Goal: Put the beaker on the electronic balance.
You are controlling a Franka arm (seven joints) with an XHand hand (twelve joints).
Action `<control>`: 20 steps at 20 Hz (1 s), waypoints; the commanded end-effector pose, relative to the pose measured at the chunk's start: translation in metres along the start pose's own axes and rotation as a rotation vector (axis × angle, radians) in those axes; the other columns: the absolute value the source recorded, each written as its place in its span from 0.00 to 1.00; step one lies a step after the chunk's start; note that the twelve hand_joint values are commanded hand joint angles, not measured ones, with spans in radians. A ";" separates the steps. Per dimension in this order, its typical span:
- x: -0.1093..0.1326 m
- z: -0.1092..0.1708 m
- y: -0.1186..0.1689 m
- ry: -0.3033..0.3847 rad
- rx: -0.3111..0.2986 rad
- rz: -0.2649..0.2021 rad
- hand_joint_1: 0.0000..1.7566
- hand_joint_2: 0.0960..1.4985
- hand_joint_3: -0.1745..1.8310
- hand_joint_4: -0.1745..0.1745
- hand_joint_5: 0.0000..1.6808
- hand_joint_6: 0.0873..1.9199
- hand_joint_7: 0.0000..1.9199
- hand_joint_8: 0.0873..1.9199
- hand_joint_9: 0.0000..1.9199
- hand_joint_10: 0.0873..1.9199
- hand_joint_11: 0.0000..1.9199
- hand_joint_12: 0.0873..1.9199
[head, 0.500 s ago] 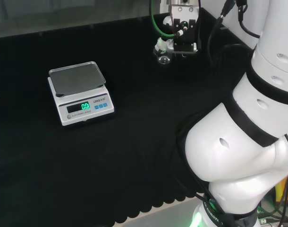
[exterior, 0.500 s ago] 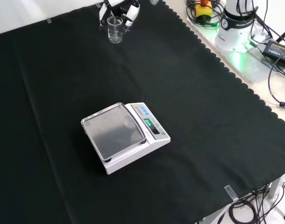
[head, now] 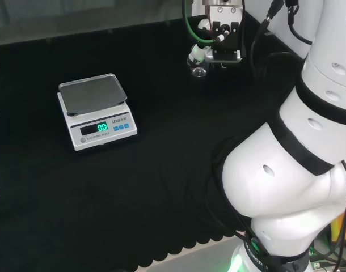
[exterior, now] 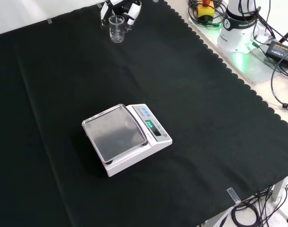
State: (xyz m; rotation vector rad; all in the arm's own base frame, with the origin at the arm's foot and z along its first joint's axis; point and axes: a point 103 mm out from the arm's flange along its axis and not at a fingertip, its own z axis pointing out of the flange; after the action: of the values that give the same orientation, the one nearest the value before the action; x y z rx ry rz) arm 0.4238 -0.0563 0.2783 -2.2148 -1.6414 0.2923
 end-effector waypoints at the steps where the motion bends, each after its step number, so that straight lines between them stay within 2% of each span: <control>1: 0.035 0.005 0.010 -0.007 0.011 -0.031 0.65 0.75 0.08 0.00 0.55 0.55 0.53 0.49 0.74 0.23 0.85 0.26; 13: 0.127 0.013 0.037 -0.044 0.042 -0.148 0.65 0.75 0.08 0.00 0.55 0.55 0.54 0.50 0.73 0.24 0.85 0.26; 20: 0.159 0.025 0.063 -0.039 0.081 -0.218 0.65 0.75 0.08 0.00 0.55 0.55 0.54 0.50 0.73 0.24 0.85 0.26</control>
State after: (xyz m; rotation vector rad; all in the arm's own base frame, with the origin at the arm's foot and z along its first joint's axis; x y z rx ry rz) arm 0.4994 0.0494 0.2533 -2.0555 -1.7930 0.3270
